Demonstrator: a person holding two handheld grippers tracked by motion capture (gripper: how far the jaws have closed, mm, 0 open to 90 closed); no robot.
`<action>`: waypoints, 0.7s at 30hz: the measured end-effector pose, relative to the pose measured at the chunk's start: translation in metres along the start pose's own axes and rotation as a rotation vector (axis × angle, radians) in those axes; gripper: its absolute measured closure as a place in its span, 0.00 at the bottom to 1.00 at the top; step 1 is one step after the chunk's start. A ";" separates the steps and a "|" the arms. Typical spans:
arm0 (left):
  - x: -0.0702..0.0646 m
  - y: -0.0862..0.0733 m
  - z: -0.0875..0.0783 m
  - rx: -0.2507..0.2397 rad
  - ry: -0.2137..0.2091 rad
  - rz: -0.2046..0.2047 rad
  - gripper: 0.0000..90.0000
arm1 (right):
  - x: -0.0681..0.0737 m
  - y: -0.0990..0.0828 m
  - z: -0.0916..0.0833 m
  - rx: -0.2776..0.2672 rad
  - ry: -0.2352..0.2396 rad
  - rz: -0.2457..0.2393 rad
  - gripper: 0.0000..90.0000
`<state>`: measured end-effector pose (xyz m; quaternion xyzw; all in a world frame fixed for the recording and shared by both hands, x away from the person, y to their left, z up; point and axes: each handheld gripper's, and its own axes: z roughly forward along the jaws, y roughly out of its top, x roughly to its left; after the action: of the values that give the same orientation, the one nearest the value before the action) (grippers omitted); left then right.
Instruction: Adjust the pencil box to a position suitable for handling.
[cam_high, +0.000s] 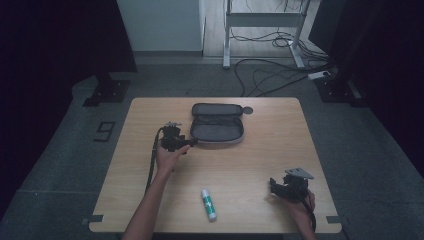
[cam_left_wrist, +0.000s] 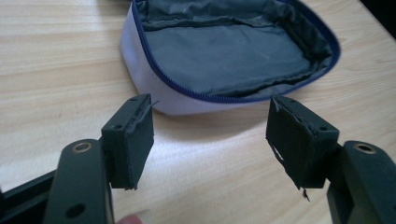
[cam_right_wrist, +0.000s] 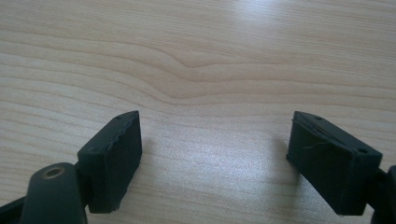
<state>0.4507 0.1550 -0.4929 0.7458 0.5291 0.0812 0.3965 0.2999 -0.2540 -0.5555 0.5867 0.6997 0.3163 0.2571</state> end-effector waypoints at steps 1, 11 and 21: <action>0.000 0.000 0.000 0.000 0.000 0.000 0.36 | 0.000 0.000 0.000 0.000 0.000 0.000 0.19; 0.005 0.009 0.028 -0.005 0.056 -0.004 0.40 | 0.000 0.000 0.000 -0.002 0.000 0.000 0.20; 0.013 0.023 0.044 0.001 0.131 0.024 0.45 | 0.000 0.000 0.000 -0.003 0.000 -0.004 0.21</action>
<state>0.4967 0.1412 -0.5109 0.7454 0.5449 0.1346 0.3597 0.2995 -0.2540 -0.5554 0.5851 0.7004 0.3168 0.2585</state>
